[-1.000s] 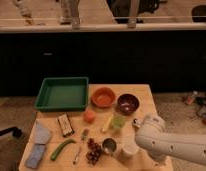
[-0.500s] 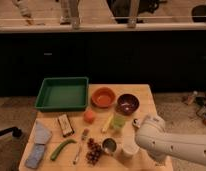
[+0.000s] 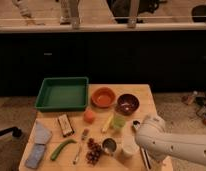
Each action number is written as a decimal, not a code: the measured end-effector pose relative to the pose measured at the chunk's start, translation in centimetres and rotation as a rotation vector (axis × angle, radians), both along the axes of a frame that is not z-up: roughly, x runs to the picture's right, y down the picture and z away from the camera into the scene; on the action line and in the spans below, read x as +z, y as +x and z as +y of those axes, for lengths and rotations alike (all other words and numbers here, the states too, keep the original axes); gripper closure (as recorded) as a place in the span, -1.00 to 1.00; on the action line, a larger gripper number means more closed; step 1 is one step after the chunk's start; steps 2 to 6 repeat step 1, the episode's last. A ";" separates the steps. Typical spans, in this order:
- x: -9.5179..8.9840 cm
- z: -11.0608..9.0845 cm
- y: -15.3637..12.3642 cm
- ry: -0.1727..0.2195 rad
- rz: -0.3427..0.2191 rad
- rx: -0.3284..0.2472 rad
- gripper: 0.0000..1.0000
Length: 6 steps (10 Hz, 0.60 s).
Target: Wipe purple bowl with brush
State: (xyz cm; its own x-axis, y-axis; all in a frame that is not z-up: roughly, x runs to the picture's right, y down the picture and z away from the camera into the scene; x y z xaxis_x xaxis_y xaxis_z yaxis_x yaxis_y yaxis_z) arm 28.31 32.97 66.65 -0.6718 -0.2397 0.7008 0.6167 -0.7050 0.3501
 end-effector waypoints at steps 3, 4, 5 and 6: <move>0.0 0.0 0.0 0.000 0.000 0.000 -0.60; 0.0 0.0 0.0 0.000 0.000 0.000 -0.60; 0.0 0.0 0.0 0.000 0.000 0.000 -0.60; 0.0 0.0 0.0 0.000 0.000 0.000 -0.60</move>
